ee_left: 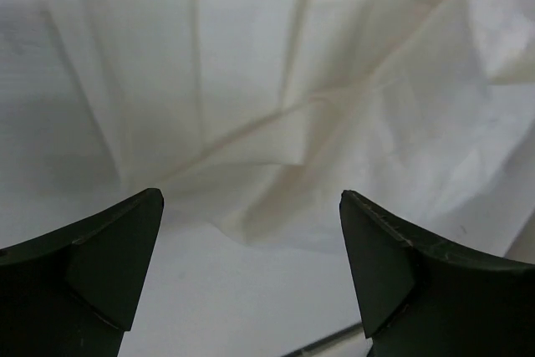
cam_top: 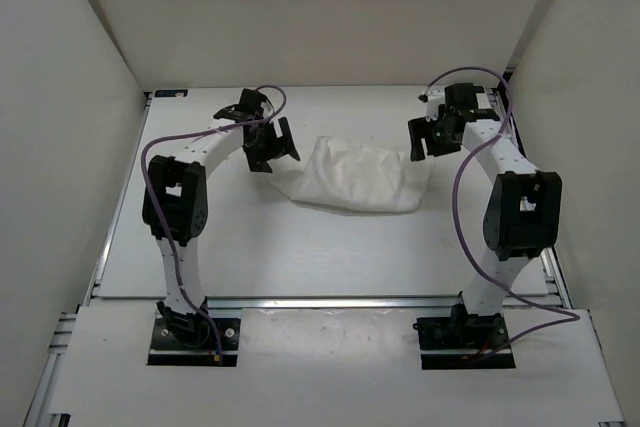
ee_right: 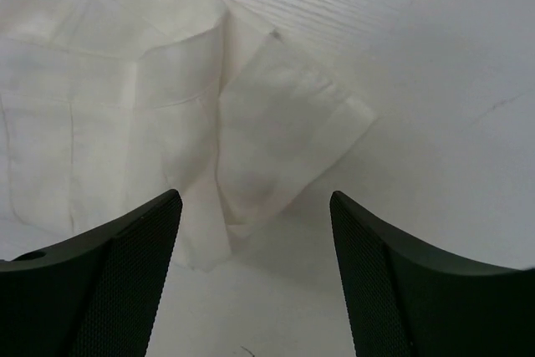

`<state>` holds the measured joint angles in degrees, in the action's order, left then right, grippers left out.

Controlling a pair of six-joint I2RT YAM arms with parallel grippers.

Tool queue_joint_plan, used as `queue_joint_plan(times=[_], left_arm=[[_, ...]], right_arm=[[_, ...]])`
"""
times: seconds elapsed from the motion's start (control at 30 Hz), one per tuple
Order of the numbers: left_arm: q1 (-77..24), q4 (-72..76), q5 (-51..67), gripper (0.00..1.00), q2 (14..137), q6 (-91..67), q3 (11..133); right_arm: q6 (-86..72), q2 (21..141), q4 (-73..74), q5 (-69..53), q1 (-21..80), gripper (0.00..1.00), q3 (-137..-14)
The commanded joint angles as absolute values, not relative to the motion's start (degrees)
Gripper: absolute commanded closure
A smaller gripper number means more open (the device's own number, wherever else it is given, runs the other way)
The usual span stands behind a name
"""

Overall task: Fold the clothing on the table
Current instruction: Fold the skirt

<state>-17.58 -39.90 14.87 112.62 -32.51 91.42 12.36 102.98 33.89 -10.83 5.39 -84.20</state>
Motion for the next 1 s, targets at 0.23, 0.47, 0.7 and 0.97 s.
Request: queue_joint_plan(times=[0.23, 0.47, 0.7, 0.97], left_arm=[[-14.58, -39.98, 9.66, 0.01, 100.99, -30.51, 90.61], [-27.15, -45.95, 1.95, 0.01, 110.45, -16.47, 104.4], [-25.67, -47.92, 2.11, 0.02, 116.29, -13.88, 100.14], [-23.03, -45.17, 2.28, 0.01, 118.65, -12.22, 99.22]], right_arm=[[12.55, 97.74, 39.19, -16.66, -4.04, 0.38, -82.09], [20.11, 100.1, 38.07, -12.75, 6.13, 0.31, -83.86], [20.65, 101.78, 32.09, -25.39, 5.36, 0.27, -77.88], [20.66, 103.79, 25.32, -28.21, 8.09, 0.21, -72.78]])
